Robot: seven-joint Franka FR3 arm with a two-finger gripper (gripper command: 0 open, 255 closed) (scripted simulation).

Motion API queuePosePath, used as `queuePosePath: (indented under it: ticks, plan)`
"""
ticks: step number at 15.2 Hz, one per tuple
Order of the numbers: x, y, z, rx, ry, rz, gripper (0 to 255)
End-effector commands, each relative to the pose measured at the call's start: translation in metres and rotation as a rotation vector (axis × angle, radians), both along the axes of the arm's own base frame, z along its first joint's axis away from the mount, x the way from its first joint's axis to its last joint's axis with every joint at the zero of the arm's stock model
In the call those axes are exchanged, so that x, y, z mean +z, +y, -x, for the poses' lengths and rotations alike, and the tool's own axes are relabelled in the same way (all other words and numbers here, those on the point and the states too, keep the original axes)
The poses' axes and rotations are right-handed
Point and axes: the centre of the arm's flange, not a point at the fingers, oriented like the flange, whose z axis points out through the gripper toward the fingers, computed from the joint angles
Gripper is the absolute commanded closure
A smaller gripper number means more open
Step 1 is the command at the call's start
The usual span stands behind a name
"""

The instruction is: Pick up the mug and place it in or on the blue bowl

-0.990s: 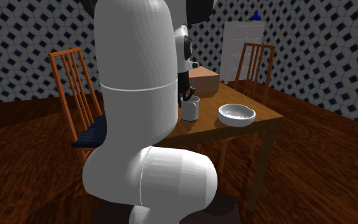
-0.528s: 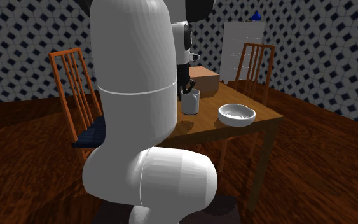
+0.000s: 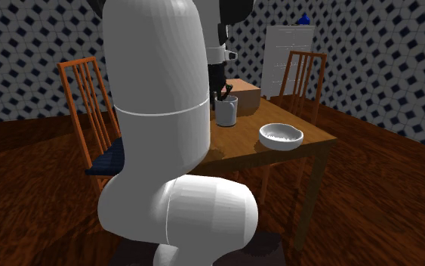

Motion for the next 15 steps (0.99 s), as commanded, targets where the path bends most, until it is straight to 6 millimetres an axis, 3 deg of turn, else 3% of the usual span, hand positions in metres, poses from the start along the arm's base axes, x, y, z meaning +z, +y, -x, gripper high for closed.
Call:
queuePosePath:
  ticks: [1, 7, 15]
  plan:
    - [0.011, 0.000, -0.001, 0.000, 0.000, 0.000, 255]
    - [0.042, 0.000, -0.001, 0.000, 0.000, 0.000, 255]
    - [0.055, 0.104, 0.010, 0.000, 0.000, 0.000, 255]
